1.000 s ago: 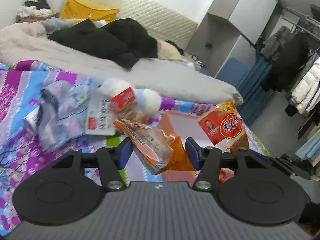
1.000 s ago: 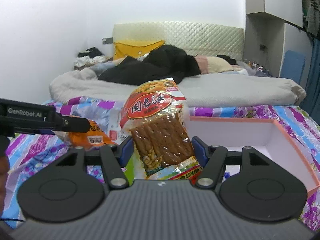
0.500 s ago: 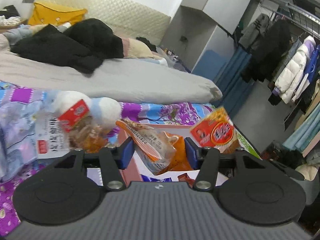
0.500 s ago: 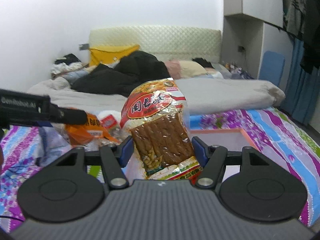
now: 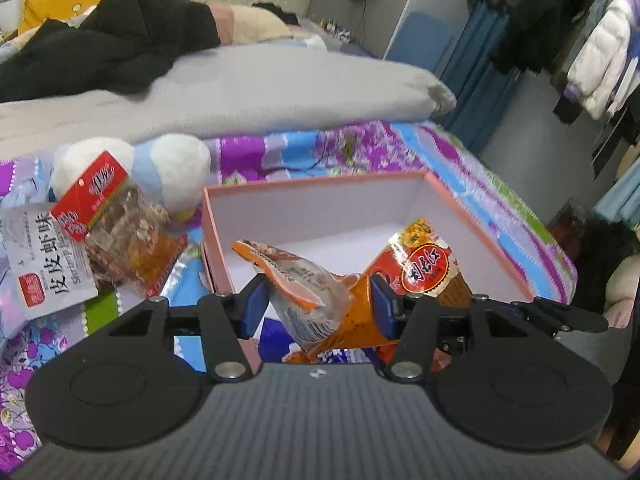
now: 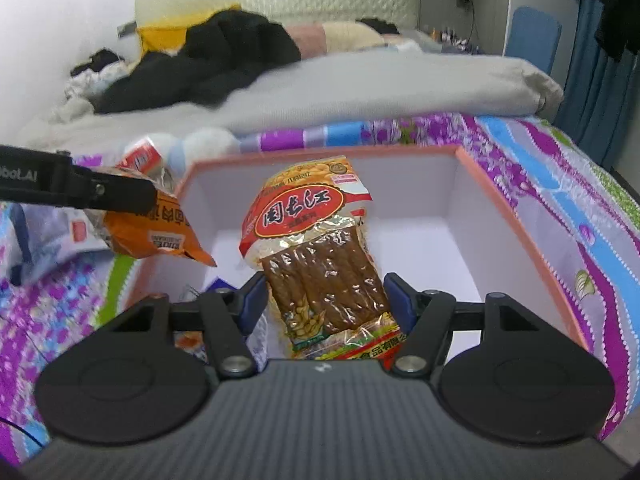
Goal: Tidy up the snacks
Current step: 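Lower both packets into the pink box and open both tools, then withdraw both open tools from the box toward the remaining snacks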
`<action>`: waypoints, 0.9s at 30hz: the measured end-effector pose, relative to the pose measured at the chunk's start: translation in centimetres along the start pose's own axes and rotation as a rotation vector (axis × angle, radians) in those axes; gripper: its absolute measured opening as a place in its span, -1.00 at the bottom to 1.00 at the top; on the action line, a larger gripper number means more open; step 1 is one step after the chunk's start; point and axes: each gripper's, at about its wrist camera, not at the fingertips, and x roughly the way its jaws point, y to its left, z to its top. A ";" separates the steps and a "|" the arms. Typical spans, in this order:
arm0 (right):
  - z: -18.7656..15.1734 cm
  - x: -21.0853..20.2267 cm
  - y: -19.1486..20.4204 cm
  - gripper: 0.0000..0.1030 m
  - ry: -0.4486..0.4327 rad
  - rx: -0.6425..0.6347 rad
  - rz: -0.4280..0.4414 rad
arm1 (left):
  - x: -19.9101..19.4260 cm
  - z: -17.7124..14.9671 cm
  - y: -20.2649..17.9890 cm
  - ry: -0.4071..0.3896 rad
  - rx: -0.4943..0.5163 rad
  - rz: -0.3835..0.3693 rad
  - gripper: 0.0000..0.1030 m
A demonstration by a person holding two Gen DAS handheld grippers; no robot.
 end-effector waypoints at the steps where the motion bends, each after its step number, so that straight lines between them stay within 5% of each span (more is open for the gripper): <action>1: -0.2 0.4 -0.1 0.31 0.010 0.008 0.007 | 0.4 -0.1 0.0 0.013 0.000 0.001 0.20; 4: -0.7 1.1 -0.8 0.63 0.029 0.036 0.011 | 1.2 -0.3 0.1 0.037 -0.004 0.021 0.40; 7: -1.3 1.0 -1.4 0.63 0.028 0.059 0.016 | 1.0 -0.3 0.2 0.028 0.000 0.025 0.68; 17: -0.3 -1.0 -2.1 0.63 -0.037 0.074 0.003 | -1.8 0.2 -1.2 -0.052 0.048 0.009 0.68; 27: 1.1 -5.3 -0.2 0.63 -0.176 0.053 0.033 | -8.7 -0.1 -0.6 -0.188 0.055 0.030 0.69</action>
